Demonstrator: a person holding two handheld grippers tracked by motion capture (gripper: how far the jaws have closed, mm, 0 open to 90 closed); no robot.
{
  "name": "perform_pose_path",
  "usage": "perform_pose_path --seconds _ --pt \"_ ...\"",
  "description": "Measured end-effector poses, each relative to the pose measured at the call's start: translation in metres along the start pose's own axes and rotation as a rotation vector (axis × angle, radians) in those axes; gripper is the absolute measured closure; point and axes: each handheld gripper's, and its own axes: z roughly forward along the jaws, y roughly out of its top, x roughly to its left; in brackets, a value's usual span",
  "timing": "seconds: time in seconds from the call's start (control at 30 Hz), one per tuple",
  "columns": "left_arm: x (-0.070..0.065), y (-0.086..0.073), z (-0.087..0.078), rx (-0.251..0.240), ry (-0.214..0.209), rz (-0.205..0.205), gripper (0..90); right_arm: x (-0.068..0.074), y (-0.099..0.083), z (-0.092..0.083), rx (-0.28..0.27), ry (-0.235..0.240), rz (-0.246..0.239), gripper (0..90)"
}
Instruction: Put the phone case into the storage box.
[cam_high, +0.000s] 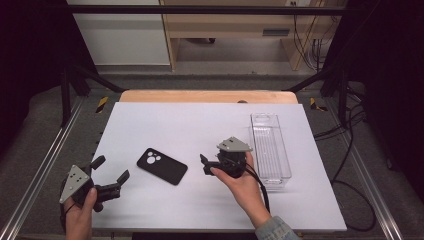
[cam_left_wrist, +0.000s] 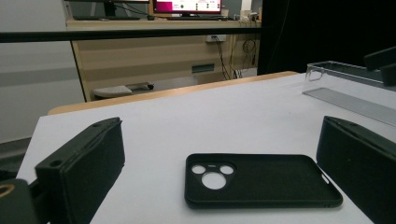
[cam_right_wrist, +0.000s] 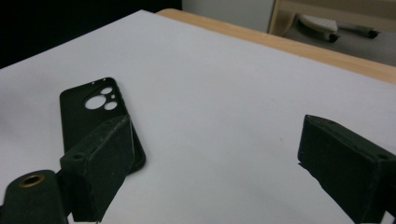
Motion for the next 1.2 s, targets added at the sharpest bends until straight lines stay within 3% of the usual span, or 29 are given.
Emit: perform_pose_path --seconds 0.03,0.23,0.33,0.4,0.43,0.47,0.53,0.63,0.67,0.73,0.87,1.0,1.2 --pt "0.001 0.000 0.001 0.002 -0.002 -0.003 1.3 0.005 0.001 0.009 0.040 0.030 -0.009 9.8" --pt "0.000 -0.002 0.001 0.017 -0.011 0.012 1.3 0.016 -0.001 0.030 0.129 0.069 -0.065 11.1" --pt "-0.001 -0.003 0.000 0.017 -0.015 0.014 1.3 0.022 -0.002 0.043 0.164 0.099 -0.089 19.1" --pt "-0.001 -0.002 0.000 0.015 -0.012 0.014 1.3 0.026 -0.002 0.049 0.179 0.112 -0.103 28.1" --pt "-0.001 -0.001 0.001 0.014 -0.012 0.014 1.3 0.028 -0.003 0.054 0.197 0.143 -0.107 39.5" --pt "-0.001 0.000 0.001 0.012 -0.012 0.012 1.3 0.028 -0.003 0.054 0.197 0.143 -0.107 39.5" --pt "-0.002 0.001 0.002 0.010 -0.012 0.010 1.4 0.032 -0.007 0.057 0.213 0.176 -0.147 57.8" --pt "-0.005 0.001 0.004 0.017 -0.019 0.021 1.4 0.036 -0.010 0.058 0.224 0.201 -0.170 69.0" --pt "-0.006 0.001 0.005 0.021 -0.020 0.025 1.4 0.040 -0.012 0.061 0.232 0.225 -0.188 78.7" --pt "-0.006 0.001 0.004 0.020 -0.011 0.041 1.5 0.042 -0.012 0.062 0.236 0.236 -0.198 81.7" --pt "-0.004 0.001 0.003 0.011 -0.004 0.029 1.6 0.058 -0.012 0.075 0.259 0.271 -0.223 88.8" --pt "-0.004 0.003 0.000 -0.011 0.002 0.030 1.7 0.069 -0.008 0.085 0.289 0.275 -0.242 90.0" --pt "0.000 0.002 -0.004 -0.022 0.005 0.030 1.7 0.073 -0.009 0.096 0.343 0.264 -0.271 90.0"
